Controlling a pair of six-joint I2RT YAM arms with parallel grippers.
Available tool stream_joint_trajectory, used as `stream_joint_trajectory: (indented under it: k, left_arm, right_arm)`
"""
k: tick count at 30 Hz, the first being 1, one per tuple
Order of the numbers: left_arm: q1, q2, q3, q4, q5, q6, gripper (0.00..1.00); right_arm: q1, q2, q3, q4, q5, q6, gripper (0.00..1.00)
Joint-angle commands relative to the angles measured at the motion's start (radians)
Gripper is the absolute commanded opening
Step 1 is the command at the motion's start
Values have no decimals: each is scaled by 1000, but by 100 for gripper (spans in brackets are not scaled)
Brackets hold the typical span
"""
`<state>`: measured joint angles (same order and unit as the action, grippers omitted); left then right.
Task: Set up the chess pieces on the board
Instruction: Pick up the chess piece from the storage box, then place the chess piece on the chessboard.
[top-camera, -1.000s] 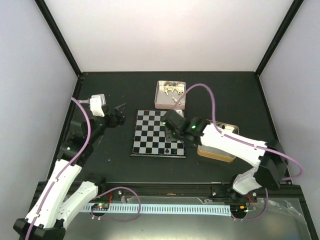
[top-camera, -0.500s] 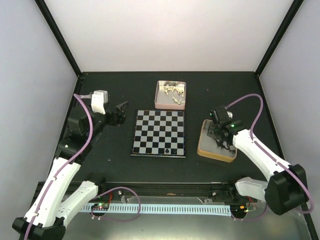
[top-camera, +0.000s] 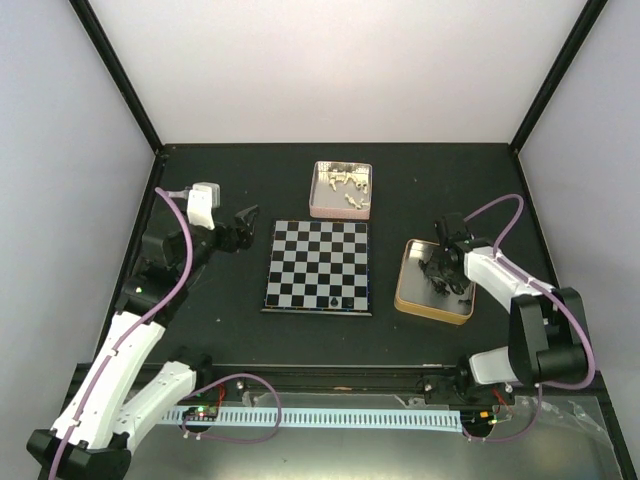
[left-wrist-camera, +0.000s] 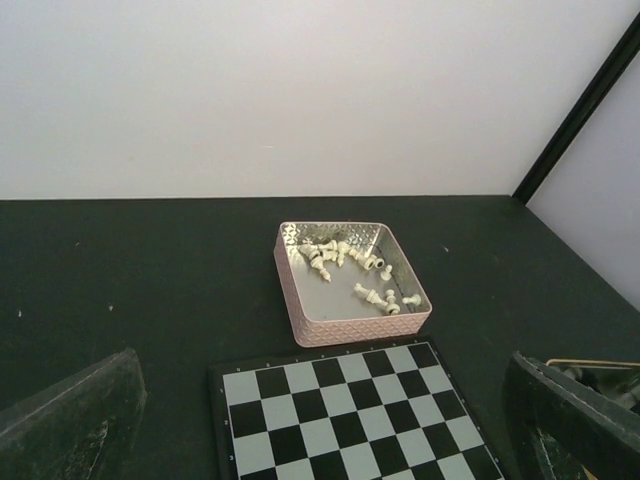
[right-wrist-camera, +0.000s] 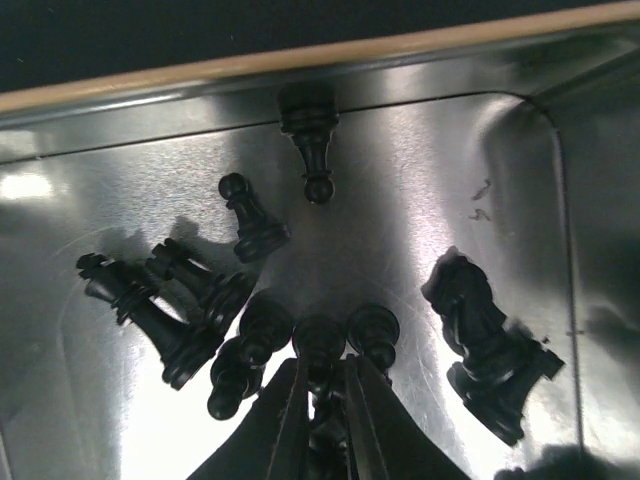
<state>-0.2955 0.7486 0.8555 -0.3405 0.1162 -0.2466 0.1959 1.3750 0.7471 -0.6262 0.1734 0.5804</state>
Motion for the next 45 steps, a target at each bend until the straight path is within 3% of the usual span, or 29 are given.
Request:
stream_joint_trajectory:
  k: [1, 10, 14, 20, 27, 31, 36, 45]
  left_arm:
    - [10, 3, -1, 33, -13, 6, 99]
    - [15, 8, -6, 32, -11, 2, 99]
    - [20, 8, -9, 32, -11, 0, 99]
    - [25, 3, -12, 35, -5, -5, 99]
    - [32, 1, -17, 39, 11, -15, 99]
    - [37, -1, -19, 41, 16, -18, 99]
    - [45, -5, -21, 37, 10, -22, 99]
    - [55, -22, -19, 2, -100, -26, 99]
  right_arm:
    - [-20, 55, 12, 66, -27, -33, 13]
    - [-28, 112, 22, 85, 2, -50, 13]
    - [-27, 113, 30, 78, 27, -62, 3]
    - [-27, 3, 42, 14, 27, -66, 1]
    - [17, -147, 83, -81, -117, -61, 1]
    - [114, -169, 123, -106, -167, -21, 1]
    - [324, -96, 226, -99, -169, 45, 1]
    - [679, 294, 564, -103, -138, 72, 1]
